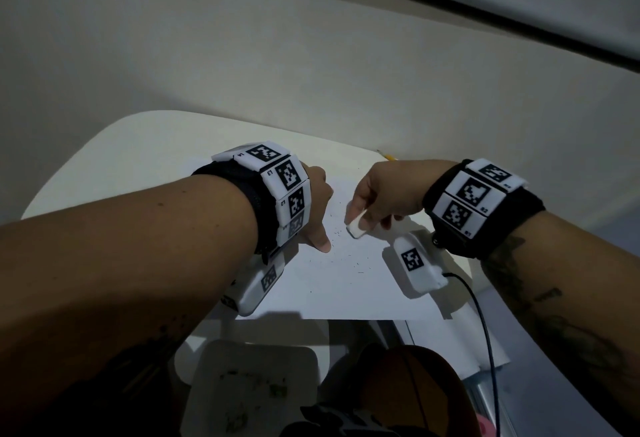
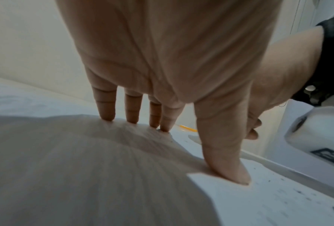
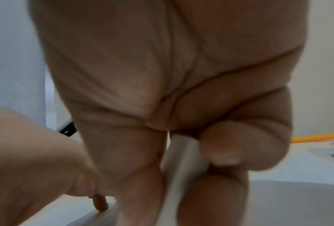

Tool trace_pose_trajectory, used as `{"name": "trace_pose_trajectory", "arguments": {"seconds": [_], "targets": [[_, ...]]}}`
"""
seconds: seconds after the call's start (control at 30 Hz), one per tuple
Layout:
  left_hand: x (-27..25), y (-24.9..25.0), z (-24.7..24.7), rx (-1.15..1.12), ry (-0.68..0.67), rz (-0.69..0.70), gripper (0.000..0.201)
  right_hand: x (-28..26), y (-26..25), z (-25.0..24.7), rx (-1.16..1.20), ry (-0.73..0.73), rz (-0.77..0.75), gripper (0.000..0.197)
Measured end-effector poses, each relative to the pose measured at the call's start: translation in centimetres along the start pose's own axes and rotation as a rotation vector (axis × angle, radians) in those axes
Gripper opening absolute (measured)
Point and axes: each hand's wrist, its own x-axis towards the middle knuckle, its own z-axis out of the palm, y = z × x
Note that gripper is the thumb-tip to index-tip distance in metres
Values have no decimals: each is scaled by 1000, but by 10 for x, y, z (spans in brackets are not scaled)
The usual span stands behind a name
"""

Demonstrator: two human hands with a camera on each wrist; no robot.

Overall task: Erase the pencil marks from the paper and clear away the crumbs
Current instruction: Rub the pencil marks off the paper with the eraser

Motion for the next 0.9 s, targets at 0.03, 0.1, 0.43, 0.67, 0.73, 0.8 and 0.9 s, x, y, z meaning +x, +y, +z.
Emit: {"name": "trace_pose_trajectory", "arguments": {"seconds": [0.03, 0.1, 0.43, 0.67, 0.73, 0.8, 0.9], "targets": [[0, -1, 1, -3, 5, 3, 78, 4, 0, -1, 37, 61, 8, 13], [0, -1, 2, -7, 21, 6, 80, 15, -1, -3, 158, 238, 35, 11], [0, 1, 0, 3, 6, -1, 79, -3, 4, 5, 76, 40, 8, 12], [0, 0, 1, 7, 3, -4, 81, 16, 1, 2, 219, 336, 52, 9], [0, 0, 2, 0, 8, -6, 83, 21, -1, 5, 218, 340, 32, 11], [0, -1, 2, -2, 19, -3, 81, 19, -3, 7, 178, 324, 29, 11], [-1, 0, 1, -3, 12, -2, 78, 7, 0, 7, 112, 215, 24, 9]]}}
